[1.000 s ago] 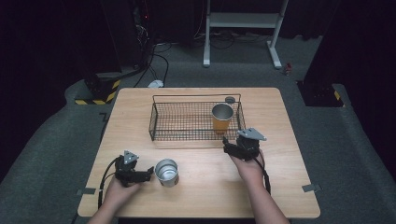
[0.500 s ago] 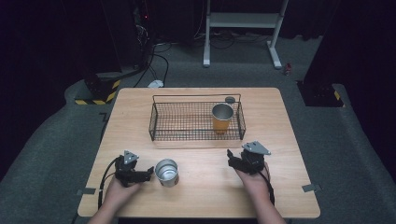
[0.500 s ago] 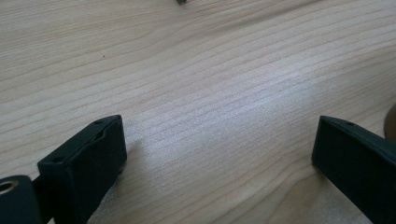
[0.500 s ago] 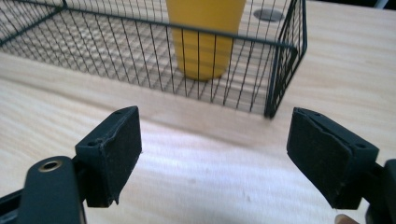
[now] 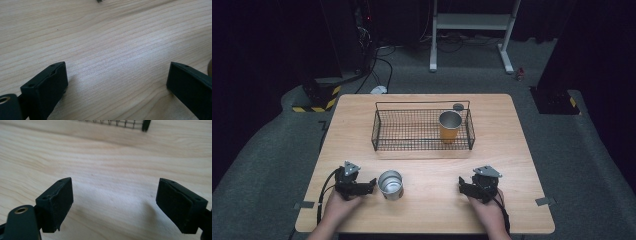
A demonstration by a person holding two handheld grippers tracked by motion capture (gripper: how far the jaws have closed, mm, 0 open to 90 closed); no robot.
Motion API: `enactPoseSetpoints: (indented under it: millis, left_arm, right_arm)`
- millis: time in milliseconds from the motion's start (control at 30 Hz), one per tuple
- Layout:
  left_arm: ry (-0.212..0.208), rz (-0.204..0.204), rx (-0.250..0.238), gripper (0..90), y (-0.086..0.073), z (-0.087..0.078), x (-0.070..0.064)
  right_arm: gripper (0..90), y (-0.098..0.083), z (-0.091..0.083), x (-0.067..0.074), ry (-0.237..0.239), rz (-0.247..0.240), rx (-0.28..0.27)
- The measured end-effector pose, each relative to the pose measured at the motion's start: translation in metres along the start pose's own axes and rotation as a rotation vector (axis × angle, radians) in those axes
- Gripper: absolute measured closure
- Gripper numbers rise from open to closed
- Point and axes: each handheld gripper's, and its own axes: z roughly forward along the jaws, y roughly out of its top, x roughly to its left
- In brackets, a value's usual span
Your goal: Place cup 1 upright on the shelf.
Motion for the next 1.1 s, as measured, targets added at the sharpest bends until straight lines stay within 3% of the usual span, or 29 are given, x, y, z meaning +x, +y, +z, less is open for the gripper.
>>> enactPoseSetpoints:
  millis: [167, 200, 400, 667, 767, 1100]
  left_arm:
    - [0.0, -0.002, 0.0, 3.8, -0.001, -0.001, 0.0]
    - [0.006, 0.004, 0.001, 3.8, -0.001, -0.001, 0.0]
    - [0.04, -0.049, 0.011, 0.2, -0.001, -0.001, 0.0]
    - [0.048, -0.028, 0.017, 5.3, 0.0, -0.005, 0.001]
    - [0.043, -0.037, 0.003, 5.4, 0.0, -0.009, 0.002]
    - [0.001, -0.011, -0.013, 6.4, 0.002, -0.016, 0.003]
  right_arm:
    - [13.7, -0.004, 0.001, 0.002, -0.002, -0.026, 0.056]
    - [13.4, -0.004, 0.001, 0.003, -0.001, -0.021, 0.057]
    - [12.4, -0.003, 0.004, 0.005, -0.006, -0.024, 0.046]
    - [12.4, -0.004, 0.003, 0.008, -0.024, -0.015, 0.043]
    - [12.4, -0.004, 0.003, 0.009, -0.025, -0.008, 0.046]
    - [13.0, -0.004, 0.004, 0.007, -0.019, -0.005, 0.043]
